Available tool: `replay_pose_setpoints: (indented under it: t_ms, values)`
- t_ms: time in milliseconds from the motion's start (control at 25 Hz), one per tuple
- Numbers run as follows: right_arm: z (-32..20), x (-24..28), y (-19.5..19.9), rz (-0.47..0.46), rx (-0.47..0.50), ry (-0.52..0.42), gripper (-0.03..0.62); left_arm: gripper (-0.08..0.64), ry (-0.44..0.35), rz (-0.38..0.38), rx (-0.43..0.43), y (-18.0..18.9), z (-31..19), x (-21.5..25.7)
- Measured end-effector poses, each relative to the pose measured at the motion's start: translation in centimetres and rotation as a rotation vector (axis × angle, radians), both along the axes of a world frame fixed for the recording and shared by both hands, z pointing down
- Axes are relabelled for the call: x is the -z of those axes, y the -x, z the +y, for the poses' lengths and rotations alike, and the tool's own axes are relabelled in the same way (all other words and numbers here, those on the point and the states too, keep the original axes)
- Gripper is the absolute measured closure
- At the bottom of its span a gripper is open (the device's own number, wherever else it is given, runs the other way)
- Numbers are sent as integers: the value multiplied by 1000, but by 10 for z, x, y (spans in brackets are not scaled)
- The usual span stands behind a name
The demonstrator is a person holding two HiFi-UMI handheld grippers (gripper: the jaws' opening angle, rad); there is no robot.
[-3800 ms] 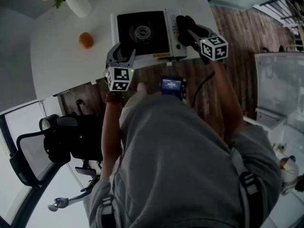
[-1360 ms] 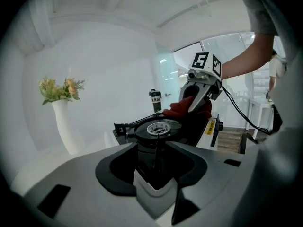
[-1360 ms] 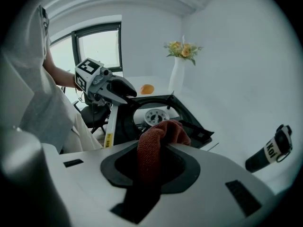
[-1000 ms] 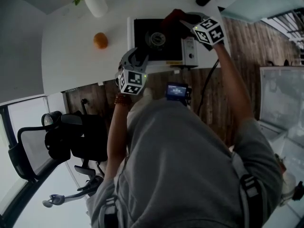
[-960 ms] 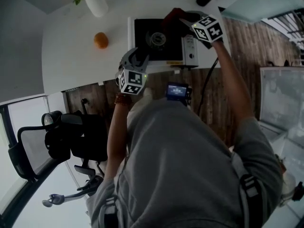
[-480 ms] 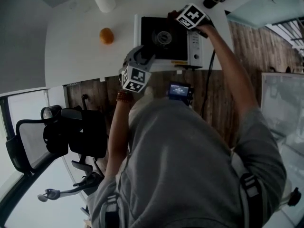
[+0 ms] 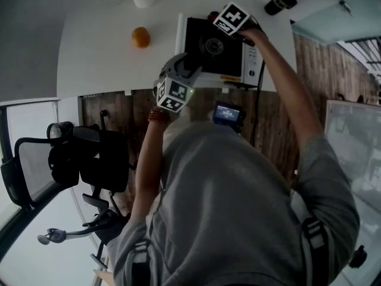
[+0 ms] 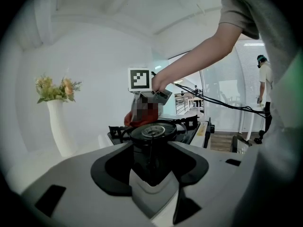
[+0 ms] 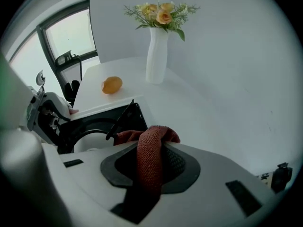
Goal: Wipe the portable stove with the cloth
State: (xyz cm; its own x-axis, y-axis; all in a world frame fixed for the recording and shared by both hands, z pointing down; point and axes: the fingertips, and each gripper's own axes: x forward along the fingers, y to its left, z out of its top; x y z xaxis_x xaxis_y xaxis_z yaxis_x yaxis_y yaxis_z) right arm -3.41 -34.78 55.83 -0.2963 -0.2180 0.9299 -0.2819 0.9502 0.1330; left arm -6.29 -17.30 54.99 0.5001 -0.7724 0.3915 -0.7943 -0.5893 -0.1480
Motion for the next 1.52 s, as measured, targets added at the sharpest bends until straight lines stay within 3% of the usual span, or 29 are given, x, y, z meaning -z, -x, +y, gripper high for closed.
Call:
replay_pose_setpoints:
  t_ms: [240,400,640,800,880,960,1040,1200,1440,1520]
  values:
    - [4,2,28,-77,-5,-5,488,333,2,-1,-3,2,0,0]
    - [3,4,43,-181,-64,28,489,333,1,0,-7,0,0,1]
    - [2,10,45,-259,-89,30,489,333,-8,-6,-9,-1,0,2]
    - [-6,27,40,-323,-132,-48,482,333,-22,-5,4,-2,1,2]
    - [-8,59,48,-407,-135,-136,482,327,-14,46,26,3,2,6]
    - [4,85,66,-468,-62,-179,482,328,-17,121,80,13,5,12]
    - [26,87,84,-429,61,-181,480,327,-11,140,119,22,12,10]
    - [51,46,97,-203,251,-227,480,325,0,90,107,22,26,3]
    - [71,14,99,-107,293,-188,485,327,14,138,137,21,30,-1]
    - [79,8,96,-86,278,-118,486,327,17,159,148,22,30,-2]
